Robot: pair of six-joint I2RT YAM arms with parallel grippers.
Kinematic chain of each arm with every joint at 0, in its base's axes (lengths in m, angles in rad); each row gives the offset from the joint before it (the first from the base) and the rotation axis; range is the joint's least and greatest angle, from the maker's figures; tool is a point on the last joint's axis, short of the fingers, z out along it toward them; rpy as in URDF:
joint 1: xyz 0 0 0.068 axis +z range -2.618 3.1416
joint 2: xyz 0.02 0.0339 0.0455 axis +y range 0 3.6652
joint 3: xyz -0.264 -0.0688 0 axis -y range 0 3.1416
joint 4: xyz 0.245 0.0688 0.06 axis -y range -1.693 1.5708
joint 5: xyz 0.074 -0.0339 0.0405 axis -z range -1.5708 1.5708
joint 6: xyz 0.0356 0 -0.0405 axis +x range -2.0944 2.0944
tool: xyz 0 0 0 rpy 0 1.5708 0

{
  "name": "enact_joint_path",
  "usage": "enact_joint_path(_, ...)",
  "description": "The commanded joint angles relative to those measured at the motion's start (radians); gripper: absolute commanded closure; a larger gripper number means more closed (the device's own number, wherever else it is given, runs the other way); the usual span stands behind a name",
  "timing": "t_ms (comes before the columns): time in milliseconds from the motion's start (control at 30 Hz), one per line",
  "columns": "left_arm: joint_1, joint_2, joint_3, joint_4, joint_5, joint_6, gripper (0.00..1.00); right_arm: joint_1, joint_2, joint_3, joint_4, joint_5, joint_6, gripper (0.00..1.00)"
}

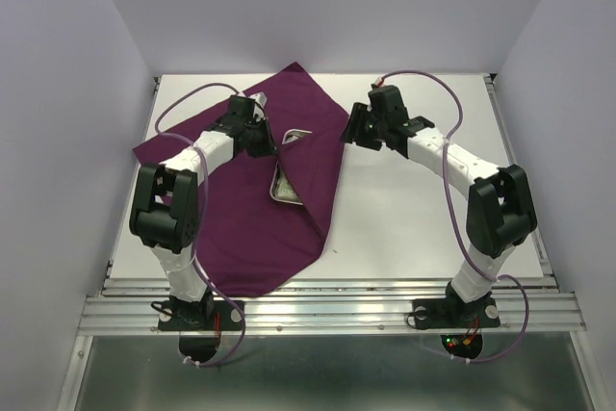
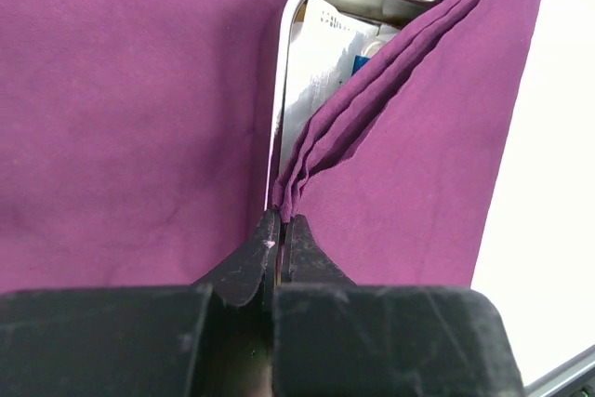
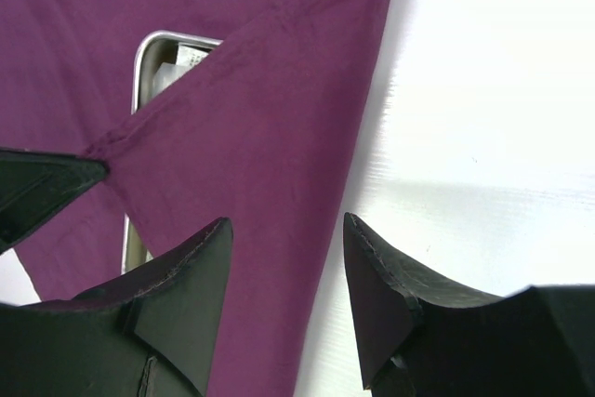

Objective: Prepare the surgical pack
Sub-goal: Pack the surgical kit at the center of the board.

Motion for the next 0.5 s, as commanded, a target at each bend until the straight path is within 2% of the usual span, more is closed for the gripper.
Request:
enact_joint_path(0, 0.005, -0.076, 0.023, -0.002, -0.03, -0.001, 1.0, -0.005, -0.047, -0.027, 0.032, -0.006, -0.008, 0.44)
enact_joint_path(467, 0.032, -0.039, -0.01, 0.013, -0.044, -0.031, 1.0, -0.005, -0.038, -0.059, 0.023, -0.024, -0.014, 0.43)
